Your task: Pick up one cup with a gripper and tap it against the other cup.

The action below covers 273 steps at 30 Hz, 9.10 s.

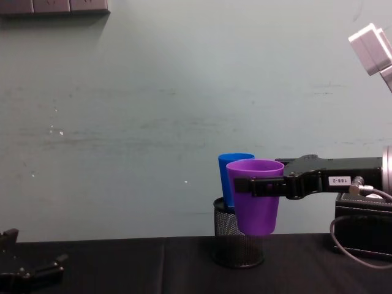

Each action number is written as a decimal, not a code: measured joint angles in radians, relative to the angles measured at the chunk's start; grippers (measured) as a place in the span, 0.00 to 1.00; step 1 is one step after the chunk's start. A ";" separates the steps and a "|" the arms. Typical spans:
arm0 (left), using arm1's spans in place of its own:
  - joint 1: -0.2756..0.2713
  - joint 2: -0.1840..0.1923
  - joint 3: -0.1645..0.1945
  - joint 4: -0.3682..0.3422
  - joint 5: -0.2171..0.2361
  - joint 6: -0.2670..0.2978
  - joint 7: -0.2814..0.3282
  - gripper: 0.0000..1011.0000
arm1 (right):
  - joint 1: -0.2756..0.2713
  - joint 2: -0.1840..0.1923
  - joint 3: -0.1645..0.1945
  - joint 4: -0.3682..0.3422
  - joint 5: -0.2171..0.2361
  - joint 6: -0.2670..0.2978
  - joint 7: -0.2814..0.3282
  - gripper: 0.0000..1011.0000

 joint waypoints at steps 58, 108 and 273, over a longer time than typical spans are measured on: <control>0.000 0.000 0.000 0.000 0.000 0.000 0.000 1.00 | 0.000 -0.001 0.002 0.002 0.001 -0.002 -0.001 0.71; 0.000 0.000 0.000 0.000 0.000 0.000 0.000 1.00 | 0.000 -0.001 0.002 0.002 0.001 -0.002 -0.001 0.71; 0.000 0.000 0.000 0.000 0.000 0.000 0.000 1.00 | 0.253 -0.291 0.124 0.469 -0.183 -0.093 -0.175 0.71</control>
